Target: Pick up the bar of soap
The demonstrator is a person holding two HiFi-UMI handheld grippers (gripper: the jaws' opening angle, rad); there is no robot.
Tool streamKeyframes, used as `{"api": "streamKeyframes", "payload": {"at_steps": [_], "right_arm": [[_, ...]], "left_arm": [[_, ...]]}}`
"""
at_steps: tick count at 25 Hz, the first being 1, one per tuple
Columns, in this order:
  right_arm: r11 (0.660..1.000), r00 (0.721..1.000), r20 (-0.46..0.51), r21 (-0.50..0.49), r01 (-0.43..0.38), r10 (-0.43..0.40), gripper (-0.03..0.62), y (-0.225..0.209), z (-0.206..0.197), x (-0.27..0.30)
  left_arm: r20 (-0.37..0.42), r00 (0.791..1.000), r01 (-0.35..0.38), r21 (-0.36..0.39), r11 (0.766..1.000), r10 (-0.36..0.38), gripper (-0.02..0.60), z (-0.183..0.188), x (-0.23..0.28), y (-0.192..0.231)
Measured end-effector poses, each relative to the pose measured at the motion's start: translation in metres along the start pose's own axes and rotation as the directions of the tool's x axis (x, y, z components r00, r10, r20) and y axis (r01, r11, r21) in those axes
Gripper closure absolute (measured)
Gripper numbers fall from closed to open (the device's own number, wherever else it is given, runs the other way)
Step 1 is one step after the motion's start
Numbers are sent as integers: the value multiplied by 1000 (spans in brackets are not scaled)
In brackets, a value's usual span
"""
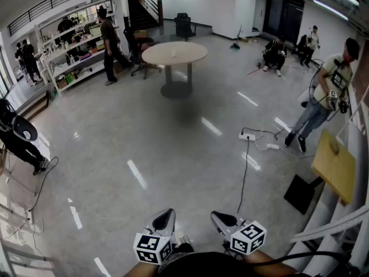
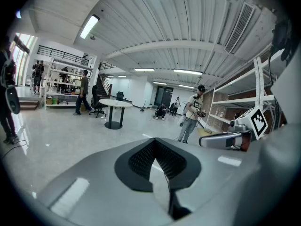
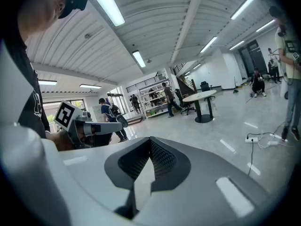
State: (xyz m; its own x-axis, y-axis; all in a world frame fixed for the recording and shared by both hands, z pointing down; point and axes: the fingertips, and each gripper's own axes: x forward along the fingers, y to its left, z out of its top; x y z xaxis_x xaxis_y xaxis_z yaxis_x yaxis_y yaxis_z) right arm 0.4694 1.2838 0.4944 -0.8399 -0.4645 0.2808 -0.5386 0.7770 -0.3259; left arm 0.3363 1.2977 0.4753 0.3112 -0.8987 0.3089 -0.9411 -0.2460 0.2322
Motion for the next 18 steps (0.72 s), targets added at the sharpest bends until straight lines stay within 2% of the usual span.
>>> {"api": "streamKeyframes", "payload": {"at_steps": [3, 9, 14, 18], "right_arm": [[999, 1000, -17, -51, 9, -10, 588, -10, 30, 33], [995, 998, 42, -86, 42, -39, 588, -33, 88, 97], [990, 998, 25, -124, 64, -61, 588, -50, 90, 122], [993, 997, 17, -89, 79, -78, 588, -77, 94, 140]], "left_arm": [[27, 1000, -2, 3, 1000, 2, 574, 29, 16, 39], [-14, 1000, 27, 29, 999, -27, 574, 59, 71, 99], [-16, 999, 51, 25, 998, -51, 574, 73, 104, 120], [-30, 999, 40, 9, 999, -39, 574, 79, 131, 135]]}}
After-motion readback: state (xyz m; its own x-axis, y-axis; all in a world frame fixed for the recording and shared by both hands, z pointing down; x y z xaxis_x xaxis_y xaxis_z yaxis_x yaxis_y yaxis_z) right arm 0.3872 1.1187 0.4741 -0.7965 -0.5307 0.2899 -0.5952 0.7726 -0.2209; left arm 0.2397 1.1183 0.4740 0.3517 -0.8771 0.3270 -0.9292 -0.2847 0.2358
